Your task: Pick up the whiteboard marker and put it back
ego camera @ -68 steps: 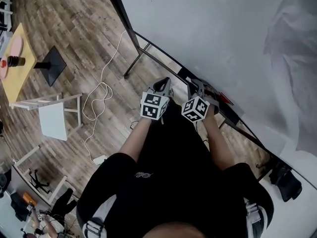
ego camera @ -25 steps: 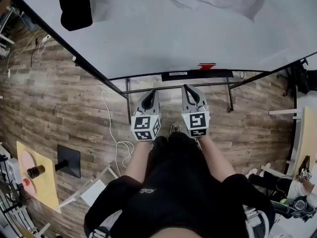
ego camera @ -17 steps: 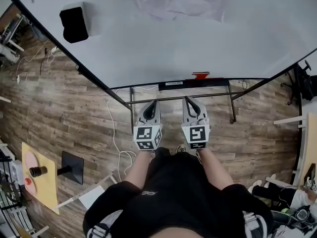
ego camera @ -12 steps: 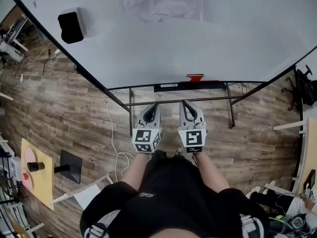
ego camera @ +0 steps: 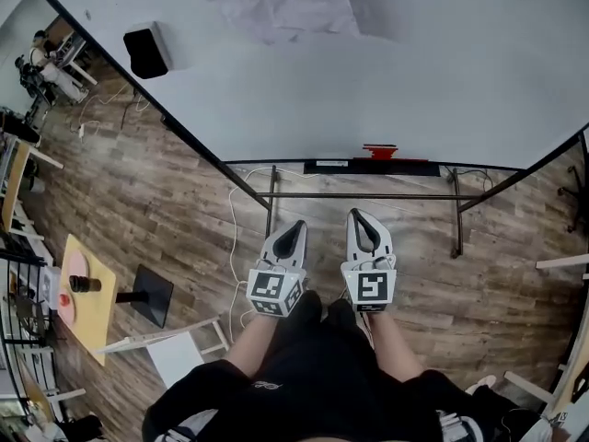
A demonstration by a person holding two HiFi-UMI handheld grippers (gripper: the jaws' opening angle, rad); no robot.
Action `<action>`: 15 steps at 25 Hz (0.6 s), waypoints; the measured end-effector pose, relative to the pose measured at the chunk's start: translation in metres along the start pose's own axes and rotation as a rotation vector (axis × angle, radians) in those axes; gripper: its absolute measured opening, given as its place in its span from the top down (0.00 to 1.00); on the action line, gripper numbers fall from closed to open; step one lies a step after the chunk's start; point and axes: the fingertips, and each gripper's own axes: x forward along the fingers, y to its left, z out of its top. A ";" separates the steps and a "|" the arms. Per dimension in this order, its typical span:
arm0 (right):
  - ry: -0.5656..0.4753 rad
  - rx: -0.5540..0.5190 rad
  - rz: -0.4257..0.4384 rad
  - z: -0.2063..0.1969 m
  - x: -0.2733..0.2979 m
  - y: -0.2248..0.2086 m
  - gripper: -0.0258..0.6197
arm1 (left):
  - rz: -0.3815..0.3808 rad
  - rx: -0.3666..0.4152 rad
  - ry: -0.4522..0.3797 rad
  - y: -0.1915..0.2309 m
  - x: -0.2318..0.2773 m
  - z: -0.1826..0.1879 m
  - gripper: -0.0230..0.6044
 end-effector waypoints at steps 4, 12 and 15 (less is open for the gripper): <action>-0.021 0.001 0.004 0.011 -0.012 0.008 0.96 | -0.027 0.050 -0.012 -0.003 -0.003 0.007 0.95; -0.051 0.062 -0.026 0.038 -0.019 0.021 0.96 | -0.090 0.106 -0.087 -0.007 -0.008 0.039 0.95; -0.068 0.083 -0.004 0.040 -0.022 0.030 0.96 | -0.085 0.058 -0.090 0.002 -0.014 0.039 0.95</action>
